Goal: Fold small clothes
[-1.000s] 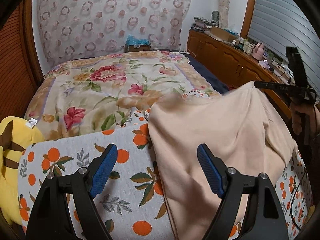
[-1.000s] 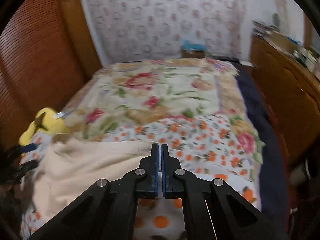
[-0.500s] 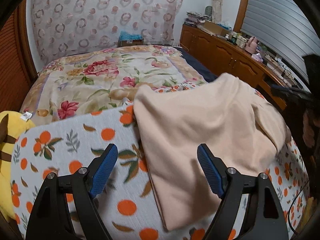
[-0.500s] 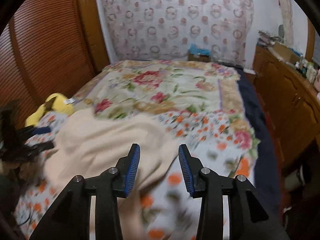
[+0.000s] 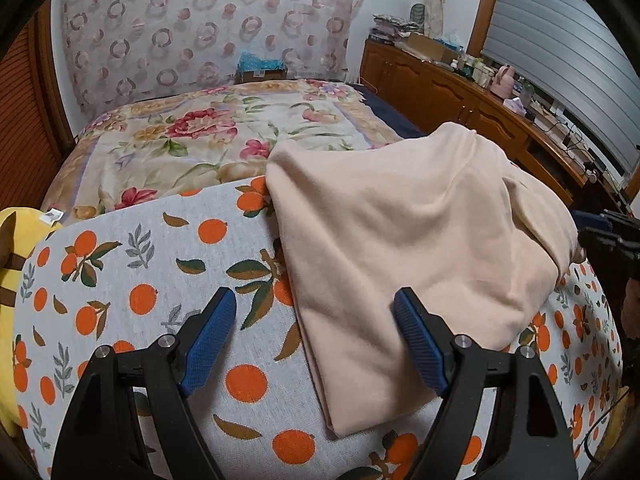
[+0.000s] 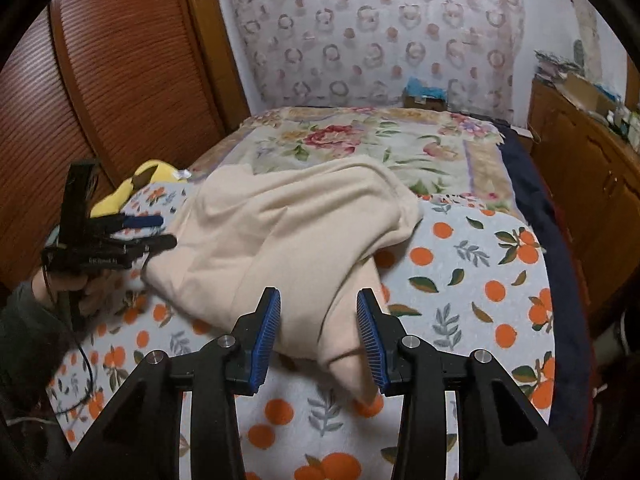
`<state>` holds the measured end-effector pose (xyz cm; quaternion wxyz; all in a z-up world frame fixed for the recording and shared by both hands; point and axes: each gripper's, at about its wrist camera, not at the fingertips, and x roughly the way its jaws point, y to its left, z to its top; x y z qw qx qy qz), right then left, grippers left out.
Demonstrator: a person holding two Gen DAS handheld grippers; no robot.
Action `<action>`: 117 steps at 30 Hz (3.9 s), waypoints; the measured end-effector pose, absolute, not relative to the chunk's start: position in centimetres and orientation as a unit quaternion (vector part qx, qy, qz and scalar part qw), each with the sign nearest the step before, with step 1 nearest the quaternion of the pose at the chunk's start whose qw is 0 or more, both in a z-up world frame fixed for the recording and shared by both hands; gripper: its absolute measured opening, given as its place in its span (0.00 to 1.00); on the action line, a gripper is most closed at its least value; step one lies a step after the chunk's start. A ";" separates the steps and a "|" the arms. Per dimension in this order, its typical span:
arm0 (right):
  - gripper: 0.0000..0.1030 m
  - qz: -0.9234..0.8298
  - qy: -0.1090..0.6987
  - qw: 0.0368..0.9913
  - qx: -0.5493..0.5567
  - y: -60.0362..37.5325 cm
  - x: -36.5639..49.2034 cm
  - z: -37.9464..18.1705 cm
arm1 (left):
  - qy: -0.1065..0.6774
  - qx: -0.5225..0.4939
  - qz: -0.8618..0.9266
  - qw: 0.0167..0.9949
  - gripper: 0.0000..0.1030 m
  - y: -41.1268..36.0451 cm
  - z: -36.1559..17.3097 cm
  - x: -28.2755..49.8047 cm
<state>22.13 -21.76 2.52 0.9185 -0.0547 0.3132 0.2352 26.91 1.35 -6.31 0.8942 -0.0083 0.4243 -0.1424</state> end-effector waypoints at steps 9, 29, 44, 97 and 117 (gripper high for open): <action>0.06 0.243 0.336 0.906 -0.084 -20.5 22.5 1.9 | 0.432 0.004 -0.132 0.892 0.77 1.2 -6.9 27.1; 0.57 0.193 0.295 0.933 -0.070 -23.8 22.0 4.7 | 0.416 -0.004 -0.134 0.900 0.76 1.9 -5.1 28.4; 0.64 0.198 0.370 0.908 0.002 -21.2 32.6 0.4 | 0.453 -0.050 -0.153 0.877 0.61 2.1 -6.8 33.7; 0.17 0.428 0.235 0.829 -0.272 15.3 41.8 5.8 | 0.350 -0.195 0.073 0.914 0.09 22.8 -6.4 12.6; 0.57 0.357 0.348 0.858 -0.125 9.6 42.6 0.2 | 0.370 -0.155 0.065 0.914 0.84 22.1 -6.2 12.7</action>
